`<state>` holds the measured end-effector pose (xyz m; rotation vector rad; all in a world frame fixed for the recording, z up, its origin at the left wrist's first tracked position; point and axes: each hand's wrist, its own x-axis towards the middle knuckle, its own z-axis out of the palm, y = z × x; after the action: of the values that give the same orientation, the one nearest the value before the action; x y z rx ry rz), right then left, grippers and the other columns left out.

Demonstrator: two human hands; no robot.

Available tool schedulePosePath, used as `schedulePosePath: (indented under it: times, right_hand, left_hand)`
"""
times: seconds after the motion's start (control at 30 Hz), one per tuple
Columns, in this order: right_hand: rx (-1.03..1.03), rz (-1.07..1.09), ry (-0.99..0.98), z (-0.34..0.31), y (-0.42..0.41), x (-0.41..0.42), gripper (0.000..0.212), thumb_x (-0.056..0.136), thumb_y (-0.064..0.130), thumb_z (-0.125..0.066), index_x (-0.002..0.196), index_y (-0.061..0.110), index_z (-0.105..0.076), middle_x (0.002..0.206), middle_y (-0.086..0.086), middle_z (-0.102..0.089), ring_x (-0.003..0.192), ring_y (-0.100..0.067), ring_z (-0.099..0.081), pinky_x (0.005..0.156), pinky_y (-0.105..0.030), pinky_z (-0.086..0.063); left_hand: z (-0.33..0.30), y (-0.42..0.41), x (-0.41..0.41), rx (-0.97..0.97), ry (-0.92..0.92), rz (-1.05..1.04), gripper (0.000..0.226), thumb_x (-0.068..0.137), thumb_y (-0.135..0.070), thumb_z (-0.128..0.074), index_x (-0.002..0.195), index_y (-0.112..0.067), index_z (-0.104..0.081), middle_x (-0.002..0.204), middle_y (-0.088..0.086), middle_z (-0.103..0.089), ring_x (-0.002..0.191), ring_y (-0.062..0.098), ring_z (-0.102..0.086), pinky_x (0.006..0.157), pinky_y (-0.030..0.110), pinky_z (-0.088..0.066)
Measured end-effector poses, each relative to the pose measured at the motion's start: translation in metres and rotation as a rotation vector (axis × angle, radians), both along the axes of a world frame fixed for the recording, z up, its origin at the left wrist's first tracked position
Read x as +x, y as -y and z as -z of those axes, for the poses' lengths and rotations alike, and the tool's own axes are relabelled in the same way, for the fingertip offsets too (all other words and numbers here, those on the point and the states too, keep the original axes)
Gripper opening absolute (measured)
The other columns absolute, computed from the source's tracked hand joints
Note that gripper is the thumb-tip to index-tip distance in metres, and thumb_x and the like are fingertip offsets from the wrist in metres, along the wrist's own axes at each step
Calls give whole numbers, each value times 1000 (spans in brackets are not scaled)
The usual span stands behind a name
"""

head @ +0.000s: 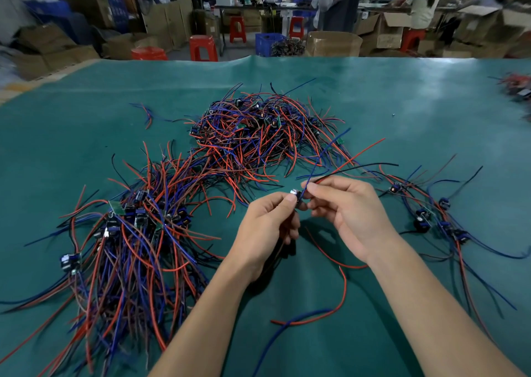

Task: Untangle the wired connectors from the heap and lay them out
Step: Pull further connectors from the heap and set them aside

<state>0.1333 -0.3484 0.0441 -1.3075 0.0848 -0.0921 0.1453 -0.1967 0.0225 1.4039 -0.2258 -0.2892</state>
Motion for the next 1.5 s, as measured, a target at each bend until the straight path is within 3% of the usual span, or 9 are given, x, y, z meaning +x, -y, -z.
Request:
schedulePosePath:
  times: [0.13,0.27,0.67,0.8,0.93,1.13,1.27,1.37,1.5]
  right_hand:
    - [106,24,-66,-1,-1,1,12,88,1,-66,79,3,-74,71,-11,-71,55,-13,-63,50,-20,-51]
    - [53,61,-75,1,-5,2,28,88,-4,-63,68,11,-75,67,-7,-69,52,-11,-59,47,-19,-48]
    - [-230,47,147,7,0,1,20,78,-7,-80,80,13,-78,80,-9,-77,73,-15,-71,69,-22,-57]
    - [-319,84,187,7,-1,1,24,76,-8,-81,77,16,-79,79,-8,-78,71,-15,-73,68,-21,-57]
    - [-393,118,224,7,-3,0,21,74,-5,-84,75,16,-81,78,-6,-78,73,-18,-74,73,-27,-60]
    - [-305,83,206,8,-7,0,23,73,-7,-83,75,16,-82,79,-9,-78,75,-21,-75,74,-28,-59]
    - [-250,126,175,8,-5,1,20,76,-3,-83,75,17,-81,77,-6,-77,68,-13,-67,61,-21,-51]
    - [-199,160,155,9,-1,2,19,77,-2,-82,76,16,-81,75,-5,-76,65,-11,-64,58,-21,-49]
    - [-208,156,152,9,-1,2,15,78,0,-82,82,15,-81,74,-7,-75,61,-12,-62,57,-21,-49]
  left_hand:
    - [-2,0,-1,-27,6,13,32,104,-18,-47,75,-18,-61,64,5,-57,51,13,-50,49,21,-36]
    - [-1,0,-1,-12,31,26,30,104,-16,-47,79,-17,-63,66,4,-58,54,12,-51,51,21,-38]
    - [6,1,5,-97,33,-29,17,102,-11,-54,111,-2,-64,80,5,-74,61,14,-65,54,19,-48]
    - [7,0,2,-64,74,3,21,91,1,-66,110,-8,-67,83,2,-72,67,12,-68,57,18,-48]
    - [8,0,4,-90,41,-29,19,93,5,-57,106,-7,-66,72,3,-69,62,11,-64,56,19,-49]
    - [10,-1,7,-110,36,-40,21,90,7,-60,107,-5,-65,75,5,-70,66,14,-64,60,20,-52]
    - [11,1,8,-122,-26,-53,20,91,8,-55,103,-5,-64,70,4,-67,67,16,-66,63,21,-53]
    - [11,1,7,-32,1,-76,16,96,0,-54,90,-10,-67,64,7,-64,59,16,-60,56,20,-49]
    - [13,0,5,16,65,-69,23,100,-16,-57,82,-16,-72,52,-1,-42,43,12,-32,40,16,-25]
